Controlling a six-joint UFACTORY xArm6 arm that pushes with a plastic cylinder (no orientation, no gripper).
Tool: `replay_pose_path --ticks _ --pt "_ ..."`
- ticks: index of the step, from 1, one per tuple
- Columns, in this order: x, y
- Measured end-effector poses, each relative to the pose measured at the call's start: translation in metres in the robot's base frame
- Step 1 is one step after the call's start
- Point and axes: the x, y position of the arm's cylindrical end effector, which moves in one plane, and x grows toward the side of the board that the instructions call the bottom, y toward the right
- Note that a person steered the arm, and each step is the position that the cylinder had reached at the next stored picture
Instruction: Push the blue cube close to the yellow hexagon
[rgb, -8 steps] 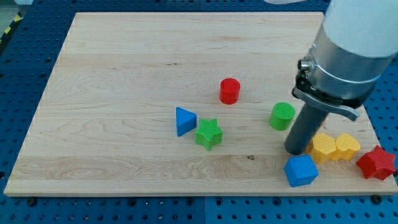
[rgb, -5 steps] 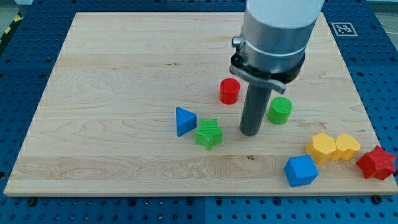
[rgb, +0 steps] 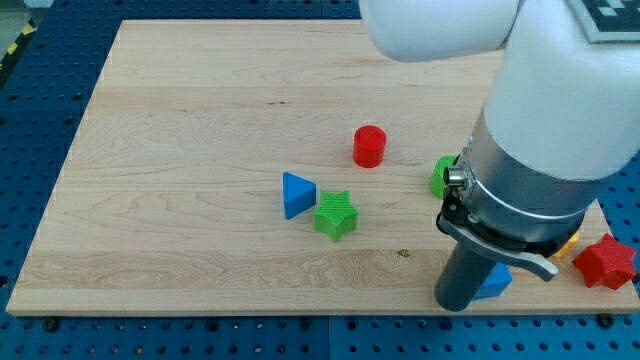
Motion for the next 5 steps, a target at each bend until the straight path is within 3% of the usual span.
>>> replay_pose_path --ticks 5 --pt "-0.001 0.033"
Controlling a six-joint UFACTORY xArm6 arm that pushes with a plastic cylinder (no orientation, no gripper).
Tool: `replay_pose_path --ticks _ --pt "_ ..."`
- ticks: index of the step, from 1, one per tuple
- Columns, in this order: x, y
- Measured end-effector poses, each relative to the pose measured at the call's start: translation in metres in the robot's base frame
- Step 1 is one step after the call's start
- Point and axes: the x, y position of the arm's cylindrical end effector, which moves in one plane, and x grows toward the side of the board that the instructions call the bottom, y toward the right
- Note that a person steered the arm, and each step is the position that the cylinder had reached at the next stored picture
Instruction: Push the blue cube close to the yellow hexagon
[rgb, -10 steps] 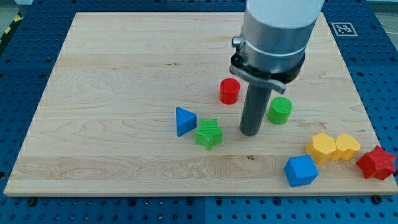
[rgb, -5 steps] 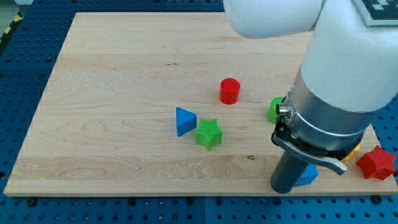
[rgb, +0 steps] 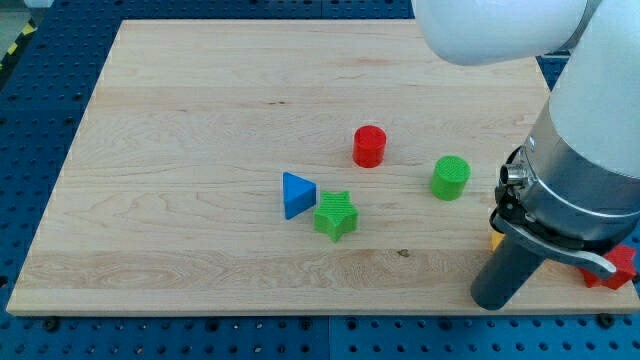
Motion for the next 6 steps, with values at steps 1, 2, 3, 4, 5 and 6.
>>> replay_pose_path --ticks 1,2,3,4,5,6 --pt "0.000 0.000" --pt "-0.001 0.000" --pt "-0.002 0.000" --pt "-0.016 -0.009" --pt "-0.025 -0.025" --pt "-0.032 -0.039"
